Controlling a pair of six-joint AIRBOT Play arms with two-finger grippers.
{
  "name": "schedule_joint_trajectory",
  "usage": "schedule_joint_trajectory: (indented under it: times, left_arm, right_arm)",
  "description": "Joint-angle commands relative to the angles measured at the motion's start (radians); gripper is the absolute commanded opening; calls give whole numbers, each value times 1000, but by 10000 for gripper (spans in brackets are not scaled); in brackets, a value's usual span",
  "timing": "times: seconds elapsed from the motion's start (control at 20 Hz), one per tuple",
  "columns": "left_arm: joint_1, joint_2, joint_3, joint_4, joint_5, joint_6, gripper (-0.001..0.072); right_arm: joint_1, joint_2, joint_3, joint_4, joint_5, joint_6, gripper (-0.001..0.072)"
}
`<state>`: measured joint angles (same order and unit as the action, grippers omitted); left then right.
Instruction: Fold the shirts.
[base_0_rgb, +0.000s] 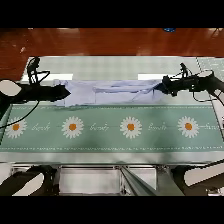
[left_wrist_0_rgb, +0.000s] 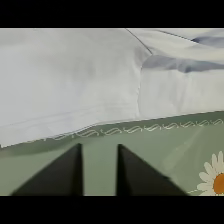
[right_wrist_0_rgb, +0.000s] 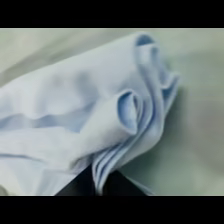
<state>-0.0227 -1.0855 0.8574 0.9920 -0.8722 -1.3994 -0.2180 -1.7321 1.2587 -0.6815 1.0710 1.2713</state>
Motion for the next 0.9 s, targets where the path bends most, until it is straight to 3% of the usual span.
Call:
schedule_joint_trajectory:
  times: [0.0, 0.1, 0.3, 0.5, 0.7, 0.85]
  left_arm:
    - [-3, 1, 0, -33, -28, 1, 20]
    - [-26, 1, 1, -82, -28, 2, 20]
    - [-180, -34, 37, -134, 11, 0, 19]
    - [-407, -251, 224, -156, 13, 0, 19]
    - [-613, -529, 465, -155, -55, -42, 19]
    - [-736, -677, 603, -156, -87, -97, 19]
  right_arm:
    - [6, 129, 15, -133, 99, 18, 27]
    - [10, 282, -32, -253, 138, 45, 27]
    - [10, 703, -250, -277, 169, 56, 27]
    - [10, 1062, -417, -268, 228, 156, 27]
    - [10, 1274, -440, -270, 273, 249, 27]
    - [10, 1333, -440, -262, 300, 285, 27]
